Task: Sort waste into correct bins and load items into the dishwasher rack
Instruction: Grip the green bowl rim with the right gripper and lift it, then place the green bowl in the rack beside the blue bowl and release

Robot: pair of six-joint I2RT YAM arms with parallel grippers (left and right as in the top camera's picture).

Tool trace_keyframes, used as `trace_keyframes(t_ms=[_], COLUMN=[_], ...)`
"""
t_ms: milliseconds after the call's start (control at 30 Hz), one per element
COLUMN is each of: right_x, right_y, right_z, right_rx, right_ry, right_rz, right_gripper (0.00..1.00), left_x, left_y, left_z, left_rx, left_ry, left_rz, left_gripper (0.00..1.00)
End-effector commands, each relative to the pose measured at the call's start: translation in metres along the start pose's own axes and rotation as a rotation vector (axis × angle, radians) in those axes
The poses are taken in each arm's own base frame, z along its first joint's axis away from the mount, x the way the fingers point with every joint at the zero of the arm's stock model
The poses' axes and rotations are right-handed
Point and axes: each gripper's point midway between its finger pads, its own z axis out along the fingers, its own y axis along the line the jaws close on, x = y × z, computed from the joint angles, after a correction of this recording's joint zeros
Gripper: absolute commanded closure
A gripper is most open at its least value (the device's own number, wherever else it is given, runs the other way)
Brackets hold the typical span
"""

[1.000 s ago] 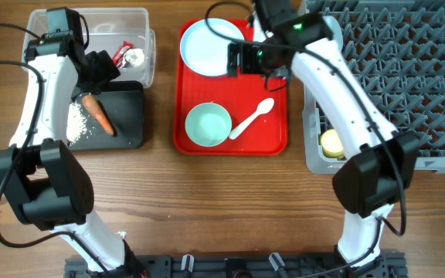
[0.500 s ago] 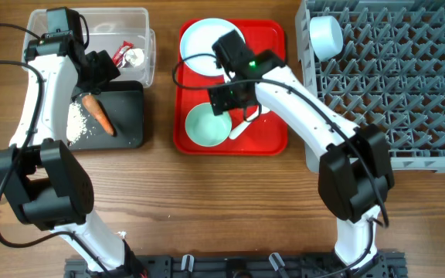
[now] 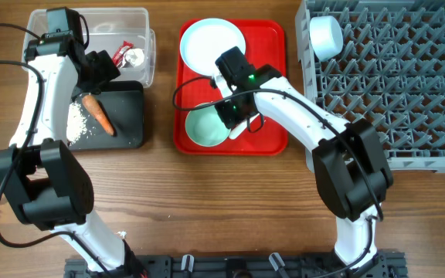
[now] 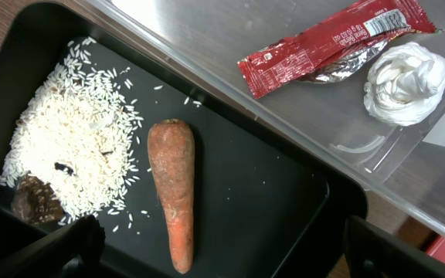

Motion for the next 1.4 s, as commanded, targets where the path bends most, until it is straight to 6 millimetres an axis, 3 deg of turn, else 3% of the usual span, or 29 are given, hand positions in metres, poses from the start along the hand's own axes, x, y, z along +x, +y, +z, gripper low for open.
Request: trace_keyframes(t_ms=[0,67,167,300,367,500,600,700,833,933,1033,1167,1367], right_x=[0.009,0.01,0.009,0.0,-0.012,-0.042,-0.062,-0.064,-0.046,-0.011,0.023,0.064,0.08], right_y=[-0.004,-0.006,-0.007,-0.009,-0.012,-0.023,-0.039,-0.058,-0.111,-0.17,-0.211,-0.24,-0.258], right_z=[0.01,0.01,0.01,0.005,-0.007,-0.055,-0.112,-0.159,-0.218,-0.27,-0.306,-0.329,-0.335], right_rx=[-0.022,-0.021,-0.016,-0.016,-0.015,-0.012,0.002,0.045,0.24,0.518,0.747,1.025,1.274], right_ry=[0.026,0.029,0.026,-0.002,-0.041,-0.172,-0.31,-0.409,-0.499,-0.561,-0.592,-0.539,-0.381], right_rz=[-0.001,0.004,0.005,0.018,0.06,0.11,0.144,0.175,0.312,0.53,0.704,0.822,0.717], right_gripper=[0.66,0.7,0.96,0.96,0.96,0.96,0.96,0.96,0.96,0.96,0.95,0.96,0.96], left_x=[-0.005,-0.005,-0.005,-0.005,-0.005,-0.005,-0.005,-0.005,-0.005,-0.005,-0.005,-0.005,-0.005], left_y=[-0.003,-0.003,-0.003,-0.003,-0.003,-0.003,-0.003,-0.003,-0.003,-0.003,-0.003,-0.003,-0.003], left_z=[-0.011,-0.011,-0.011,-0.011,-0.011,-0.011,-0.011,-0.011,-0.011,-0.011,-0.011,-0.011,-0.011], left_rx=[0.018,0.018,0.018,0.018,0.018,0.018,0.018,0.018,0.018,0.018,0.018,0.018,0.018], left_ry=[-0.025,-0.025,-0.025,-0.026,-0.025,-0.025,-0.026,-0.025,-0.025,-0.026,-0.026,-0.025,-0.025], left_rz=[-0.011,-0.011,-0.011,-0.011,-0.011,-0.011,-0.011,-0.011,-0.011,-0.011,-0.011,-0.011,-0.011], left_gripper=[0.0,0.0,0.0,0.0,0.0,0.0,0.0,0.0,0.0,0.0,0.0,0.0,0.0])
